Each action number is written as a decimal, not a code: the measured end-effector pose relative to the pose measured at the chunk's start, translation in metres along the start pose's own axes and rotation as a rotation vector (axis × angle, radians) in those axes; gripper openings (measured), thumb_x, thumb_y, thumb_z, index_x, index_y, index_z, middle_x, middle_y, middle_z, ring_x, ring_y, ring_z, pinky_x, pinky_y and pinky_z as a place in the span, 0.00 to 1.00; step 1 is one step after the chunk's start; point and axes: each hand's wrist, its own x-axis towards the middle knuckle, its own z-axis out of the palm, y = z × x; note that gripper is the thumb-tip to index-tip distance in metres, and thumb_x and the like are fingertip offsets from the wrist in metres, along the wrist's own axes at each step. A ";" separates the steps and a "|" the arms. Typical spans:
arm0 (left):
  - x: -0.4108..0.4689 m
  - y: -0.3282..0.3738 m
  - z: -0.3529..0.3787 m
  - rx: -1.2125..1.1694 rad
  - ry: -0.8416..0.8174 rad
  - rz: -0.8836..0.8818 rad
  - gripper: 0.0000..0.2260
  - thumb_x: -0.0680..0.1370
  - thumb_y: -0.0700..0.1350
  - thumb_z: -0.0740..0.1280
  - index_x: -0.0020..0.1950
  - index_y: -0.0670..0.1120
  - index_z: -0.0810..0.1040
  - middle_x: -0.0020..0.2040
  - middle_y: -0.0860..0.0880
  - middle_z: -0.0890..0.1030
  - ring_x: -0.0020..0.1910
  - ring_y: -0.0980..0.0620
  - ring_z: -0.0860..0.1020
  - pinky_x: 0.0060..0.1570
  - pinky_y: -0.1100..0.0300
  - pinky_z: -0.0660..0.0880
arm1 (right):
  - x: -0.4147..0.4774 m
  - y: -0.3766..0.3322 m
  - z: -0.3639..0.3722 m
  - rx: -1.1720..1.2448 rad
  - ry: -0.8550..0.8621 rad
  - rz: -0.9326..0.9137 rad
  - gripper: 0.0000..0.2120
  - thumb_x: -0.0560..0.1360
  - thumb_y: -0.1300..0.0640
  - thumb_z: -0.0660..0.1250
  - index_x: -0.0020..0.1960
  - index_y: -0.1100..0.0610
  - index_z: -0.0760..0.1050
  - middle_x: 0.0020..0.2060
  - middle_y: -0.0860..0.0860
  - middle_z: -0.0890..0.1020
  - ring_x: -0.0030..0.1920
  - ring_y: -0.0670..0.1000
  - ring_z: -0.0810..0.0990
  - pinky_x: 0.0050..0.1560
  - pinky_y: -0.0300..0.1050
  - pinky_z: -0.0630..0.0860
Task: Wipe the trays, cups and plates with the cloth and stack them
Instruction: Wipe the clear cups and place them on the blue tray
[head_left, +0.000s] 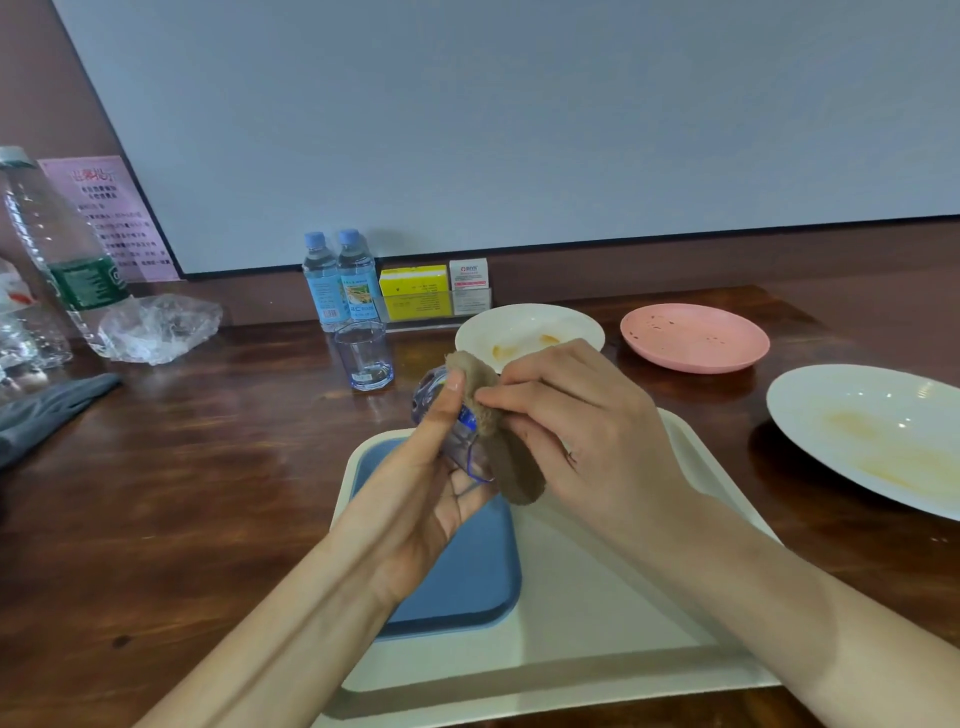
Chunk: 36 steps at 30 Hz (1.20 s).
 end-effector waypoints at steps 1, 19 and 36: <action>0.001 0.000 -0.001 -0.001 -0.013 -0.004 0.37 0.56 0.60 0.89 0.61 0.48 0.89 0.65 0.47 0.84 0.68 0.45 0.78 0.74 0.41 0.73 | 0.000 -0.001 -0.001 -0.014 0.015 -0.008 0.07 0.80 0.66 0.72 0.56 0.60 0.86 0.50 0.52 0.84 0.51 0.55 0.81 0.53 0.48 0.78; -0.004 0.005 0.000 -0.052 -0.145 -0.040 0.23 0.80 0.63 0.67 0.63 0.48 0.86 0.61 0.48 0.85 0.58 0.50 0.83 0.68 0.49 0.74 | 0.002 -0.012 -0.002 -0.029 0.151 -0.037 0.09 0.82 0.66 0.67 0.52 0.63 0.86 0.46 0.56 0.85 0.44 0.59 0.82 0.45 0.53 0.79; -0.006 0.009 0.004 0.162 -0.160 -0.002 0.22 0.77 0.57 0.75 0.66 0.45 0.85 0.63 0.41 0.84 0.55 0.42 0.84 0.54 0.49 0.84 | -0.003 -0.004 -0.009 0.157 0.102 0.343 0.10 0.75 0.69 0.70 0.50 0.58 0.84 0.45 0.48 0.83 0.48 0.50 0.82 0.48 0.50 0.80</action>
